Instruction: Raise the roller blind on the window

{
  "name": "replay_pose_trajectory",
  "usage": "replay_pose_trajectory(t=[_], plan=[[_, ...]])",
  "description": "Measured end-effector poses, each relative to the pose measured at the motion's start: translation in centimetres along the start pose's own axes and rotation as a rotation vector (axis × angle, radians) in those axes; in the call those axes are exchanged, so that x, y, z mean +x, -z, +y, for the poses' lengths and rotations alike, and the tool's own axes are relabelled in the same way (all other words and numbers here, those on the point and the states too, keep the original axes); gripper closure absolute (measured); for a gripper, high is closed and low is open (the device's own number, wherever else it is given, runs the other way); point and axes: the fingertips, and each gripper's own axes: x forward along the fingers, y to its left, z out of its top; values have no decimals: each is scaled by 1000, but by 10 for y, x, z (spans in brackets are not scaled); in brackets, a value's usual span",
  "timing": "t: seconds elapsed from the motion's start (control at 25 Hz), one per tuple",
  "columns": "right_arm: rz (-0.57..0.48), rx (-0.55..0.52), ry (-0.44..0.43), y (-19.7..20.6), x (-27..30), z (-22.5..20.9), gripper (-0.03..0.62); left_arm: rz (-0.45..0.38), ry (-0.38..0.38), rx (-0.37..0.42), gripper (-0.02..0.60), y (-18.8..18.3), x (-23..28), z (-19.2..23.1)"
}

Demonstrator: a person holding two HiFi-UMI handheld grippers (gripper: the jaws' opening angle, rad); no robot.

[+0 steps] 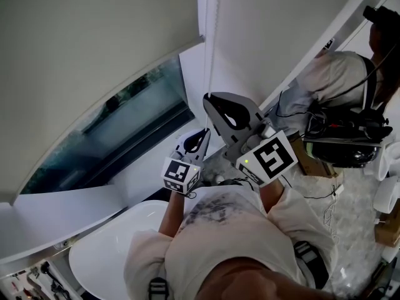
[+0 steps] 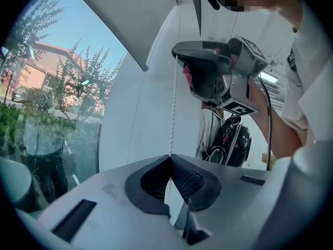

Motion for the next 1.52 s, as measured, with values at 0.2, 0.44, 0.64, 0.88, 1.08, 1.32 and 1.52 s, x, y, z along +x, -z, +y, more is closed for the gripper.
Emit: replay_pose_trajectory(t=[0.2,0.44,0.64,0.88,1.08,1.32,1.52], plan=[[-31,38,8,3,-3,-1,533,-14,-2,-6,572,0,1,2],[-1,31,5,22,-2,3,533,7,-4,-11,572,19,4,5],[32,45,0,45,-3,5,533,42,-11,-32,572,43,6,10],[67,60,-8,68,-4,9,533,84,-15,-52,572,68,10,12],[117,73,-13,95,-7,13,533,130,-21,-75,572,95,12,15],[168,103,-12,126,-9,17,533,180,-24,-106,572,127,12,17],[200,109,-15,143,-9,17,533,208,-28,-118,572,144,13,19]])
